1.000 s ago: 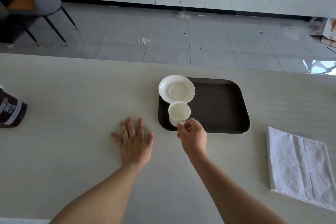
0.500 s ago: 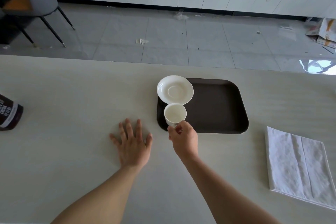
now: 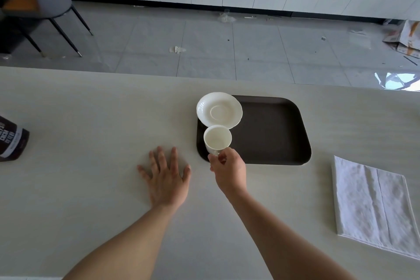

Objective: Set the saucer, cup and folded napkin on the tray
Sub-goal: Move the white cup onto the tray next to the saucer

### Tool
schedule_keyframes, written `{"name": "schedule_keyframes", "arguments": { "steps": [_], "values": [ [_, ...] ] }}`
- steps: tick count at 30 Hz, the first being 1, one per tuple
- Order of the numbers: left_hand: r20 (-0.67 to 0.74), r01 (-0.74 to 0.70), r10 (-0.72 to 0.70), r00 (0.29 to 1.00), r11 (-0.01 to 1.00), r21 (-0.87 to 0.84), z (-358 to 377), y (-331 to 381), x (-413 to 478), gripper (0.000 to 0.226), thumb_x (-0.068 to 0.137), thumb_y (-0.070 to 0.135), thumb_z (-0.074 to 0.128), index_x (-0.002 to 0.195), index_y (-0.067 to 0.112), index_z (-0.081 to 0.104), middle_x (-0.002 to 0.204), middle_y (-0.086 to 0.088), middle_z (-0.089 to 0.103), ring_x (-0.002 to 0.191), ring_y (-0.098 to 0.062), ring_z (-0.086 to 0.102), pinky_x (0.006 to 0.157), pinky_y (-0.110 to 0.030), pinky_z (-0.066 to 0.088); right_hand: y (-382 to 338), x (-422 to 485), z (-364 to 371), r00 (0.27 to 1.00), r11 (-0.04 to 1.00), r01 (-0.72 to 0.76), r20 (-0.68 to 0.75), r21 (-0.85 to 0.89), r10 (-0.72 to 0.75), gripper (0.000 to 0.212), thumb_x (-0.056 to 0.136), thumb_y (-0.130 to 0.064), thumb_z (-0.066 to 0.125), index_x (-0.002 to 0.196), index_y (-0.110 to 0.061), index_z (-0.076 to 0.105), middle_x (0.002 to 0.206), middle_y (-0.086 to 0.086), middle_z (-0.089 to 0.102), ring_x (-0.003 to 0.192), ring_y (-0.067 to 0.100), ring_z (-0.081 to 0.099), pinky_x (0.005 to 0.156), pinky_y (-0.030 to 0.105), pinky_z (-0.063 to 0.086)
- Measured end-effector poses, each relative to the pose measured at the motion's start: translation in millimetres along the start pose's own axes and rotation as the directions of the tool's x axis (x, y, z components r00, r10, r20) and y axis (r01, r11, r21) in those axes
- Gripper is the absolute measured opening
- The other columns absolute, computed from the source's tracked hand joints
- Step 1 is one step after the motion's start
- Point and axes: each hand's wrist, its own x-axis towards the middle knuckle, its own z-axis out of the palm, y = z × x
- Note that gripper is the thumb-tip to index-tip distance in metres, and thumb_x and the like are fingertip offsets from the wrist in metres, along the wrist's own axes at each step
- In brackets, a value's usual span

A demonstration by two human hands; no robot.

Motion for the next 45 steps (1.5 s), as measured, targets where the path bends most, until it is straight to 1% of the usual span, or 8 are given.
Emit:
{"name": "schedule_keyframes", "arguments": {
  "steps": [6, 11, 14, 22, 31, 38, 42, 45],
  "values": [
    [-0.008, 0.0, 0.0, 1.0, 1.0, -0.003, 0.9, 0.0, 0.3, 0.076, 0.091, 0.062, 0.023, 0.158, 0.026, 0.025, 0.166, -0.015, 0.019, 0.154, -0.037, 0.009, 0.117, -0.071, 0.007, 1.9, 0.1, -0.7, 1.0, 1.0, 0.0, 0.004, 0.007, 0.0, 0.032, 0.088, -0.03, 0.071, 0.073, -0.01, 0.051, 0.08, 0.01, 0.07, 0.075, 0.026, 0.065, 0.067, 0.036, 0.05],
    [-0.03, -0.008, 0.008, 1.0, 1.0, -0.011, 2.4, -0.8, 0.4, 0.076, 0.091, 0.062, 0.024, 0.157, 0.025, 0.03, 0.165, -0.016, 0.024, 0.153, -0.038, 0.014, 0.116, -0.072, 0.01, 2.9, 0.3, -0.2, 1.0, 1.0, 0.001, 0.0, 0.014, -0.001, 0.033, 0.088, -0.031, 0.072, 0.068, -0.018, 0.048, 0.081, 0.01, 0.07, 0.075, 0.026, 0.067, 0.069, 0.037, 0.052],
    [-0.028, -0.004, 0.004, 1.0, 1.0, -0.001, 3.3, -1.2, 0.6, 0.077, 0.09, 0.063, 0.022, 0.157, 0.025, 0.028, 0.165, -0.016, 0.023, 0.154, -0.037, 0.012, 0.116, -0.071, 0.009, 3.6, 0.3, -0.7, 1.0, 1.0, -0.004, 0.003, 0.018, 0.004, 0.035, 0.087, -0.032, 0.073, 0.067, -0.02, 0.047, 0.082, 0.009, 0.069, 0.076, 0.026, 0.069, 0.069, 0.039, 0.054],
    [-0.024, 0.0, 0.0, 1.0, 1.0, -0.005, 3.2, -0.9, 1.2, 0.078, 0.089, 0.064, 0.018, 0.158, 0.026, 0.025, 0.166, -0.015, 0.019, 0.154, -0.037, 0.01, 0.117, -0.071, 0.007, 5.0, 2.0, -3.8, 0.999, 0.999, -0.009, 0.034, 0.041, 0.008, 0.03, 0.085, -0.034, 0.075, 0.077, -0.011, 0.058, 0.084, 0.008, 0.069, 0.078, 0.027, 0.071, 0.075, 0.044, 0.058],
    [-0.012, 0.009, -0.009, 1.0, 1.0, -0.014, 4.0, -1.3, 1.3, 0.073, 0.094, 0.062, 0.03, 0.158, 0.027, 0.024, 0.167, -0.014, 0.017, 0.155, -0.035, 0.007, 0.117, -0.07, 0.006, 6.1, 1.9, -4.5, 0.998, 0.996, -0.028, 0.051, 0.08, 0.024, 0.029, 0.085, -0.033, 0.077, 0.08, -0.009, 0.061, 0.083, 0.007, 0.071, 0.079, 0.028, 0.071, 0.078, 0.047, 0.058],
    [-0.004, 0.011, -0.011, 1.0, 1.0, -0.018, 3.3, -1.2, 1.2, 0.073, 0.094, 0.061, 0.033, 0.158, 0.028, 0.022, 0.168, -0.013, 0.015, 0.155, -0.035, 0.006, 0.117, -0.07, 0.005, 5.3, 0.2, -6.8, 0.997, 0.991, -0.056, 0.062, 0.118, 0.049, 0.027, 0.083, -0.033, 0.078, 0.08, -0.01, 0.064, 0.078, 0.003, 0.073, 0.077, 0.025, 0.073, 0.076, 0.045, 0.058],
    [0.002, 0.011, -0.011, 1.0, 1.0, -0.011, 2.9, -1.4, 1.4, 0.074, 0.094, 0.062, 0.031, 0.159, 0.028, 0.02, 0.168, -0.013, 0.014, 0.155, -0.035, 0.005, 0.117, -0.07, 0.004, 6.6, -2.1, -9.9, 0.994, 0.987, -0.091, 0.068, 0.13, 0.082, 0.027, 0.082, -0.038, 0.078, 0.082, -0.015, 0.065, 0.081, 0.001, 0.074, 0.079, 0.02, 0.074, 0.073, 0.039, 0.057],
    [0.002, 0.015, -0.015, 1.0, 1.0, -0.016, 2.7, -0.9, 1.5, 0.074, 0.094, 0.062, 0.033, 0.159, 0.028, 0.021, 0.167, -0.013, 0.016, 0.155, -0.035, 0.005, 0.117, -0.07, 0.004, 9.9, -5.4, -14.1, 0.996, 0.985, -0.084, 0.056, 0.149, 0.076, 0.018, 0.08, -0.034, 0.078, 0.084, -0.022, 0.065, 0.081, -0.004, 0.073, 0.078, 0.012, 0.071, 0.071, 0.033, 0.056]
  ]
}}
